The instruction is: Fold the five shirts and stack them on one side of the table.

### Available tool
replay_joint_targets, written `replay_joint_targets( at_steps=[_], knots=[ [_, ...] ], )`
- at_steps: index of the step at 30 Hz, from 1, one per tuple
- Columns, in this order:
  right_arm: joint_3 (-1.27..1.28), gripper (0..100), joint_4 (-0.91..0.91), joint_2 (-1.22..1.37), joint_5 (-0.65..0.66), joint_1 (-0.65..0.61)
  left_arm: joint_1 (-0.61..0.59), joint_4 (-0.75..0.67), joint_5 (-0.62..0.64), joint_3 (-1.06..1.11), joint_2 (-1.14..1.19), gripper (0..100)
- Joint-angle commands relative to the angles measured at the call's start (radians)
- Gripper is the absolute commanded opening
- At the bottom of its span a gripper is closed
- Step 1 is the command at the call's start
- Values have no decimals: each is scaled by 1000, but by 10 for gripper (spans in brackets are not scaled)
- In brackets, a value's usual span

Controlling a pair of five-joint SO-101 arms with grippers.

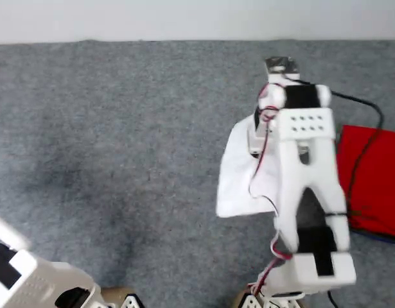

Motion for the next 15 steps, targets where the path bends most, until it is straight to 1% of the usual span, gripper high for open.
replay_joint_targets(
  at_steps=[1,8,15],
  knots=[
    [-18,9,33,-165,72,88,0,21,-12,-38,-61,15],
    [-20,9,-7,-303,230,309,2,21,-12,-36,-61,15],
    [-20,9,-88,-325,359,499,3,21,-12,-38,-61,15]
  ],
)
